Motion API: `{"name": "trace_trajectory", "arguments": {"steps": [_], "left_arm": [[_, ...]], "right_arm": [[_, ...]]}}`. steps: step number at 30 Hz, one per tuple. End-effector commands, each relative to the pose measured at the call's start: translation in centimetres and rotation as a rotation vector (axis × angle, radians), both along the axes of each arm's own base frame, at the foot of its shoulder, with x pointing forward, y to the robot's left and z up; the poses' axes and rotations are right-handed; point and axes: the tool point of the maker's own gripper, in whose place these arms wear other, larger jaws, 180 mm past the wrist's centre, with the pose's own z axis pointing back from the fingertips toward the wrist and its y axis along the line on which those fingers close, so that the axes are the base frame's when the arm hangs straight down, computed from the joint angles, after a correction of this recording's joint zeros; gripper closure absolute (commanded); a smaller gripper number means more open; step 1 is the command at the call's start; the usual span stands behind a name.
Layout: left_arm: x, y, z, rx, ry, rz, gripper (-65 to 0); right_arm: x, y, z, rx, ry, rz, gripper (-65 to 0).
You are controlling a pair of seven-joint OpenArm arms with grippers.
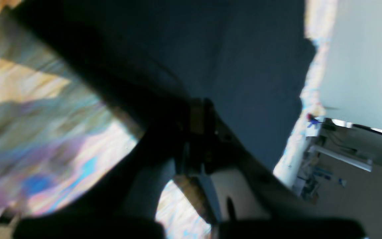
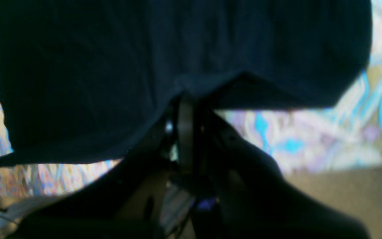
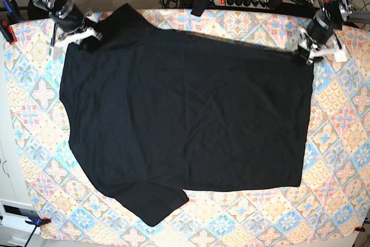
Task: Fold the T-shirt properly
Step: 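Pull both held shirt edges back toward the robot to straighten it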
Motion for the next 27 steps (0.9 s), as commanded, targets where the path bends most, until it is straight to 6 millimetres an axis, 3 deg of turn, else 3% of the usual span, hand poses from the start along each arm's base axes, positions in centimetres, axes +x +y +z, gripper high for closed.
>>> {"name": "trace_trajectory", "arguments": {"steps": [1,5,10,18,23,27], "left_arm": [[1.1,0.3,1.1,0.011,-0.043,-0.003,0.0],[3.3,0.5,1.9,0.044,-0.081,-0.015,0.0],[6.2,0.8,2.1,0.044,-0.114,-0.005,0.0],[9.8,1.6,0.8,0.020,-0.104,0.028,0.0],[12.3,0.1,0.5,0.017,-0.104,-0.012,0.0],[13.6,0.0,-0.3,-0.020,-0.092,0.003,0.0]], "right_arm": [[1.2,-0.1,1.1,-0.003,-0.050,0.008,0.0],[4.8,0.1,2.7,0.002,-0.128,0.018,0.0],[7.8,-0.1,3.4,0.013,-0.183,0.007,0.0],[12.4,-1.6,2.8,0.036,-0.207,-0.025,0.0],[14.8,-2.0,2.1,0.070,-0.206,-0.053,-0.1],[16.7,-0.5,1.5,0.102,-0.199,-0.024,-0.2]]}}
